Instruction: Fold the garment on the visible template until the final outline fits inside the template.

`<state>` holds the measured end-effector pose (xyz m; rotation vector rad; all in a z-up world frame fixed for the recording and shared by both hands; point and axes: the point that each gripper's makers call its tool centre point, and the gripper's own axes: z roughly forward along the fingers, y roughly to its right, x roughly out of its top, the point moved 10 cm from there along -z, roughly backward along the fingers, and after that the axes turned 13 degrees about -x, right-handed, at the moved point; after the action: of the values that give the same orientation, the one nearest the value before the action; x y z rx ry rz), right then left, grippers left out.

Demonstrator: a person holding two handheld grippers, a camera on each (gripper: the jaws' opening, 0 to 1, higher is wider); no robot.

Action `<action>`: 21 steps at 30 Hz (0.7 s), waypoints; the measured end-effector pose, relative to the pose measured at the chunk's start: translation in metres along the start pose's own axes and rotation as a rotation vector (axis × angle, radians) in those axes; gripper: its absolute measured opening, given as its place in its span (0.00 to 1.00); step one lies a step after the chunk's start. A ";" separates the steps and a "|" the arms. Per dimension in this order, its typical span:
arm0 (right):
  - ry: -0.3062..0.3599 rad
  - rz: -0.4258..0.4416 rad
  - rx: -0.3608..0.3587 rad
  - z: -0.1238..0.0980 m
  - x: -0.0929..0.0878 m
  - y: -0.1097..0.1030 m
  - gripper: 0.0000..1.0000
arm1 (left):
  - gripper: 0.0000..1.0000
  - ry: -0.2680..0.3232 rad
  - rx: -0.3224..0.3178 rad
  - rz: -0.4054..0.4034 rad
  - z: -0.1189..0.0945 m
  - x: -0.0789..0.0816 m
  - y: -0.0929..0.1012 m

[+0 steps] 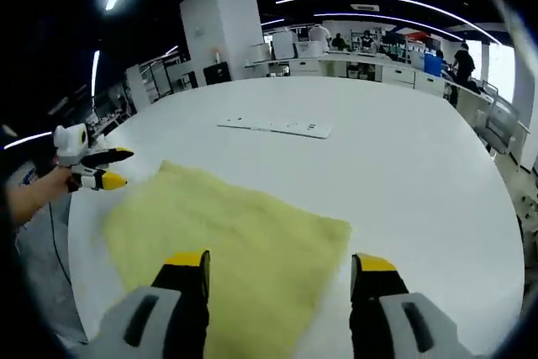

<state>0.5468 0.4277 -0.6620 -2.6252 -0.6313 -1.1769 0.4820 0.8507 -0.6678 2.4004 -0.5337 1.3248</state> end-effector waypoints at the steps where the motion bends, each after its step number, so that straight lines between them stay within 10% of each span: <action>1: -0.001 -0.001 0.002 -0.002 -0.001 -0.001 0.68 | 0.86 -0.001 -0.002 0.010 -0.003 -0.001 0.001; 21: -0.030 -0.109 0.060 -0.066 -0.050 -0.016 0.71 | 0.87 0.006 -0.158 0.074 -0.051 -0.030 0.034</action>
<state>0.4656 0.4041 -0.6552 -2.5921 -0.8121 -1.1314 0.4134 0.8497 -0.6639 2.2681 -0.7044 1.2685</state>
